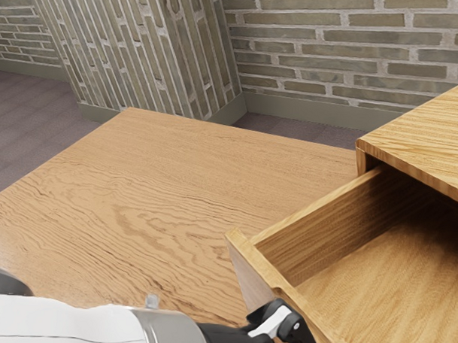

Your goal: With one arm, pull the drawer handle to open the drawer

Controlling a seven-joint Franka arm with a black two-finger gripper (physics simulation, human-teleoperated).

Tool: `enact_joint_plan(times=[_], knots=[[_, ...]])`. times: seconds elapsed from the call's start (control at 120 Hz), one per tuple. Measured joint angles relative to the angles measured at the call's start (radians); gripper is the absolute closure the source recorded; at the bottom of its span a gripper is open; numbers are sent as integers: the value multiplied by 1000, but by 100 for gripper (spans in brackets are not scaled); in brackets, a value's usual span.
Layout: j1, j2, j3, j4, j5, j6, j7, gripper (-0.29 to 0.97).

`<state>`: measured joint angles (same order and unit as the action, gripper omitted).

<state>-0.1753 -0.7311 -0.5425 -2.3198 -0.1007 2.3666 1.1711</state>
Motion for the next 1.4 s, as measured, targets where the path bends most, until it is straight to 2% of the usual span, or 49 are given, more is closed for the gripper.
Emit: enact_joint_plan(times=[0.092,0.258,0.408,0.45,0.658,1.067,1.4], knots=[[0,-11,-13,-3,-8,-5,-3,80],[2,-15,-22,-6,-27,-22,-1,71],[9,-36,-35,-8,-34,-41,2,76],[10,-41,-37,-9,-31,-44,1,81],[12,-51,-35,-2,-25,-66,-2,85],[15,-97,6,-3,-32,-164,1,59],[15,-109,36,28,-30,-208,5,50]])
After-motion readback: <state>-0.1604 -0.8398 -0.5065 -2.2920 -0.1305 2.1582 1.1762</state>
